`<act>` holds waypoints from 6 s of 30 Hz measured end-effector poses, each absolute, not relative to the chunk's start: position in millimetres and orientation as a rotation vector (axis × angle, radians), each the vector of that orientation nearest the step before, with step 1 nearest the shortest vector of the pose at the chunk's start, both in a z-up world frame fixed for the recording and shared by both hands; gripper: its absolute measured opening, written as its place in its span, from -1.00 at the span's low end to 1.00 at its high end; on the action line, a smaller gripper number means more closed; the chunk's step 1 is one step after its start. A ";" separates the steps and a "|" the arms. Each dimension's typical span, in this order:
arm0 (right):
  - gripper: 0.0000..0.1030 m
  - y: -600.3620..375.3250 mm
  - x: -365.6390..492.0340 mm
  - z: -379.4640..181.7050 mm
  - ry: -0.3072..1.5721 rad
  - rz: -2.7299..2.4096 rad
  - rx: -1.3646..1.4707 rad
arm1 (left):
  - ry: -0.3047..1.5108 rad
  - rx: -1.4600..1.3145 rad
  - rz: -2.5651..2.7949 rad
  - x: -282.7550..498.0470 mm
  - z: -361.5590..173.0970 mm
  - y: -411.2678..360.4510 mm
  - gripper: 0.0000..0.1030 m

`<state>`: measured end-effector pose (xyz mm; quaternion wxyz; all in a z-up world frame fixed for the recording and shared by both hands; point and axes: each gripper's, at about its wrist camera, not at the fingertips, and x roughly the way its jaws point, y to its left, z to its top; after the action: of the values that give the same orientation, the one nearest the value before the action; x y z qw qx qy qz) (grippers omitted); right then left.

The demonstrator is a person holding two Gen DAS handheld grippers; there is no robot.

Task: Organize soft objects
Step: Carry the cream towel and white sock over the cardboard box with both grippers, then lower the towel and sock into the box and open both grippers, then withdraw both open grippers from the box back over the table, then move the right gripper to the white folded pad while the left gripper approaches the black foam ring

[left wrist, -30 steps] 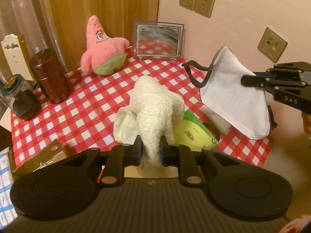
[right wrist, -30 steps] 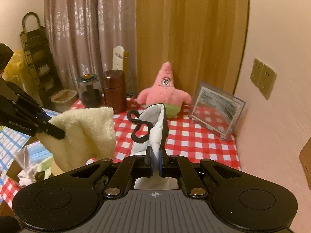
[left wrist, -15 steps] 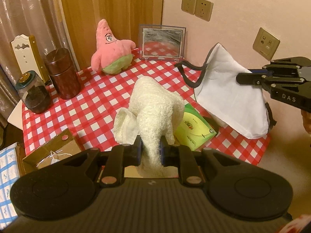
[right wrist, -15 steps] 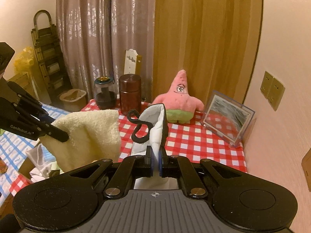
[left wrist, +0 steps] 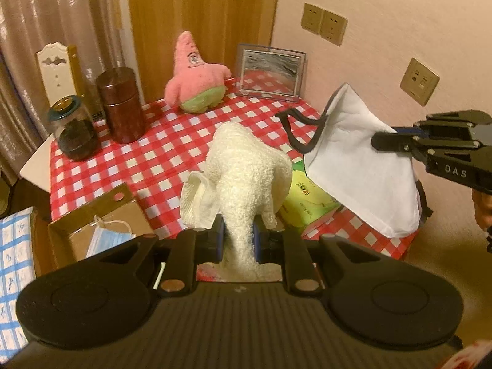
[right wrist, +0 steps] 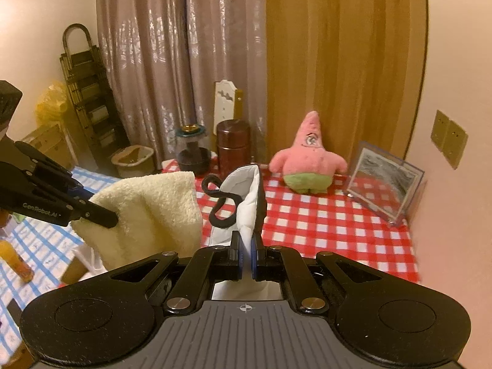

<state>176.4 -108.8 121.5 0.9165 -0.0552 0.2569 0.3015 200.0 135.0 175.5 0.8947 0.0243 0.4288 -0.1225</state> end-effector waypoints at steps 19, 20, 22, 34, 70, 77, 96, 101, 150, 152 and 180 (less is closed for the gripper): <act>-0.90 41.2 155.7 87.5 0.604 0.758 -0.038 | 0.916 -0.018 -0.052 141.9 160.0 257.5 -0.69; -0.90 48.2 156.6 83.5 0.612 0.763 -0.036 | 0.918 -0.026 -0.043 139.7 155.8 264.2 -0.69; -0.90 61.7 159.2 74.9 0.624 0.770 -0.036 | 0.921 -0.043 -0.028 138.3 147.7 274.3 -0.69; -0.90 121.9 187.5 42.0 0.654 0.762 -0.026 | 0.956 -0.082 0.039 157.7 100.6 317.7 -0.69; -0.90 218.3 275.9 -67.1 0.735 0.737 -0.066 | 1.065 -0.112 0.066 269.7 -16.8 374.0 -0.67; -0.90 226.7 279.8 -85.6 0.765 0.729 -0.087 | 1.074 -0.122 0.067 272.6 -28.3 378.1 -0.59; 0.03 205.0 261.7 -66.3 0.720 0.743 -0.085 | 0.999 -0.203 0.083 242.2 1.0 381.0 0.20; 0.03 195.0 243.1 -47.2 0.689 0.749 -0.087 | 0.973 -0.211 0.098 223.4 16.5 374.6 0.25; 0.55 -178.8 87.2 47.1 0.548 0.379 0.043 | 0.680 -0.180 0.054 85.6 107.3 112.6 0.74; 0.55 -192.3 88.0 45.9 0.546 0.340 0.045 | 0.682 -0.160 0.031 90.7 107.2 98.1 0.74; 0.56 -311.4 168.6 -27.2 0.677 0.244 0.007 | 0.768 0.399 -0.514 212.7 37.5 -78.8 0.74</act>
<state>168.6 -311.4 -27.2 0.9359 0.0036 0.3312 0.1196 212.7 -78.8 37.5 0.8761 0.1912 0.3678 -0.2463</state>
